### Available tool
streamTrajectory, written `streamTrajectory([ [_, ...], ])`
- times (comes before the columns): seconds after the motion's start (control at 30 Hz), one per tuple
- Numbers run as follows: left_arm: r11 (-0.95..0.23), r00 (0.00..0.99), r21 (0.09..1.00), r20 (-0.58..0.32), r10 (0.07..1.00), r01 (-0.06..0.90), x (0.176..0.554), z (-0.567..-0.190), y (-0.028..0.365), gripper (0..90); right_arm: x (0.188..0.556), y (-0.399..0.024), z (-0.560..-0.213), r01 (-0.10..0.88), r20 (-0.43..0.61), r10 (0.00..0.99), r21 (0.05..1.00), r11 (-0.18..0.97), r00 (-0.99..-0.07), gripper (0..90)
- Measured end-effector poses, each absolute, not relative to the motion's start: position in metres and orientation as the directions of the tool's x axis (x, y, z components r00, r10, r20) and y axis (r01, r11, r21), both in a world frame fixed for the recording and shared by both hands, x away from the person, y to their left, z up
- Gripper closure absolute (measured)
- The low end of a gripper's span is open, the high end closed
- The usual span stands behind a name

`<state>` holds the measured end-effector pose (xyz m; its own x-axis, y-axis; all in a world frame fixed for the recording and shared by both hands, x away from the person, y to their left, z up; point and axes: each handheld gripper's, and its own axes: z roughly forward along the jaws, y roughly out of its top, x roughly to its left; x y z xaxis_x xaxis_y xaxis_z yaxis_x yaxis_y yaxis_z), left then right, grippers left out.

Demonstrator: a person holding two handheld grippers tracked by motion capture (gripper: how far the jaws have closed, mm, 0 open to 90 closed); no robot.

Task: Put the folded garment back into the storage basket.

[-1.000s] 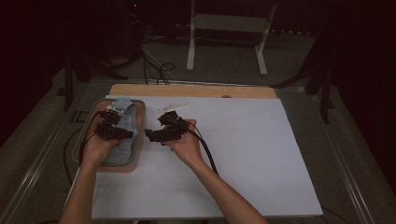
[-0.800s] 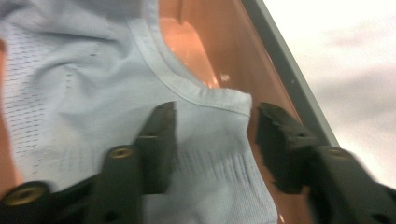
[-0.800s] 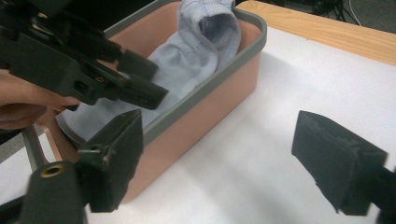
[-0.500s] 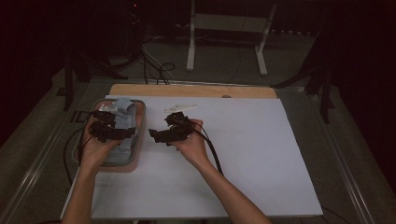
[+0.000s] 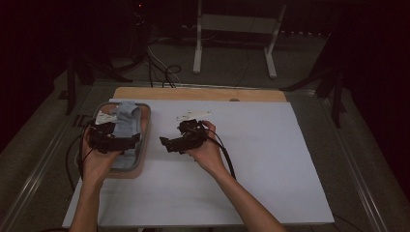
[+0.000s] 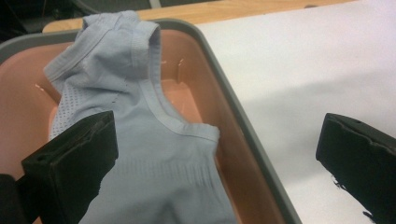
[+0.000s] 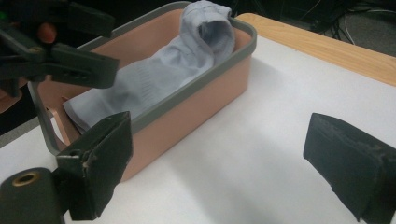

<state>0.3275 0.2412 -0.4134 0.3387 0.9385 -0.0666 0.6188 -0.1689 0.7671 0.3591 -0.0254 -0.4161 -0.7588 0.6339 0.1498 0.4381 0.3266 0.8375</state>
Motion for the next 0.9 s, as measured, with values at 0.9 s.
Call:
streamTrajectory([
  [0.9,-0.152,0.395,0.852,-0.070,0.916,0.502,0.279,-0.426,0.235,0.2,0.346,-0.068,-0.408,0.402,0.128,0.616,0.854,0.330,-0.778,8.0],
])
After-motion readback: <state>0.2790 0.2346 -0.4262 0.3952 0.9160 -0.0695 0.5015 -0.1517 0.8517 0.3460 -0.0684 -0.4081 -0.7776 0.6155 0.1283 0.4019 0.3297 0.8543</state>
